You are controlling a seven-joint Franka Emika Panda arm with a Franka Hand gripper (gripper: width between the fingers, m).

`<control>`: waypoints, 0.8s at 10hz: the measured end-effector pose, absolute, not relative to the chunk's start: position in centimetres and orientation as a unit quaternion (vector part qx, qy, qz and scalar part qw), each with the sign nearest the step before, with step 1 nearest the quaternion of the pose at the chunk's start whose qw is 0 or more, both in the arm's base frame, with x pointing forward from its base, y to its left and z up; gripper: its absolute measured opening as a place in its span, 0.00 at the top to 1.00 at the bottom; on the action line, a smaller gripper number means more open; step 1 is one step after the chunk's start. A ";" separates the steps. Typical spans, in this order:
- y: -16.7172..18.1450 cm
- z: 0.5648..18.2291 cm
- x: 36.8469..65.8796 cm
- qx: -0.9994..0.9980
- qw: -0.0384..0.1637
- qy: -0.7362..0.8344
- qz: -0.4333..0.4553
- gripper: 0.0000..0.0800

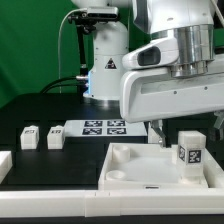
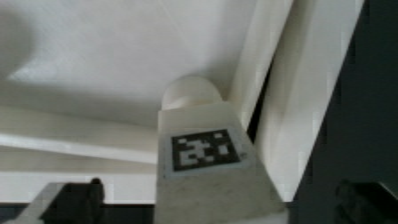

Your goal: Assemble one leg

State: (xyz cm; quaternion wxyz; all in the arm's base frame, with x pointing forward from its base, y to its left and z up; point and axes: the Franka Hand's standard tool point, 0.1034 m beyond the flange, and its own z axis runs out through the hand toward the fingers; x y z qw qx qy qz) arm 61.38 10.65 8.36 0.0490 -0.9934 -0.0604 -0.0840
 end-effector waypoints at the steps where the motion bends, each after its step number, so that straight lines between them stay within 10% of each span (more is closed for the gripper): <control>1: 10.6 8.3 61.4 -0.993 0.049 -0.062 -0.084 0.19; 3: 10.3 8.0 61.4 -0.993 0.047 -0.071 -0.086 0.19; 5: 10.3 8.0 61.4 -0.992 0.047 -0.071 -0.088 0.49; 8: 10.3 7.9 61.4 -0.993 0.048 -0.068 -0.088 0.64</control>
Offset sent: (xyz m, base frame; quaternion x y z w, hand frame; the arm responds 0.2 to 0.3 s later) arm -0.0034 0.0027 -0.0015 0.0048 0.0230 -0.0143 0.9996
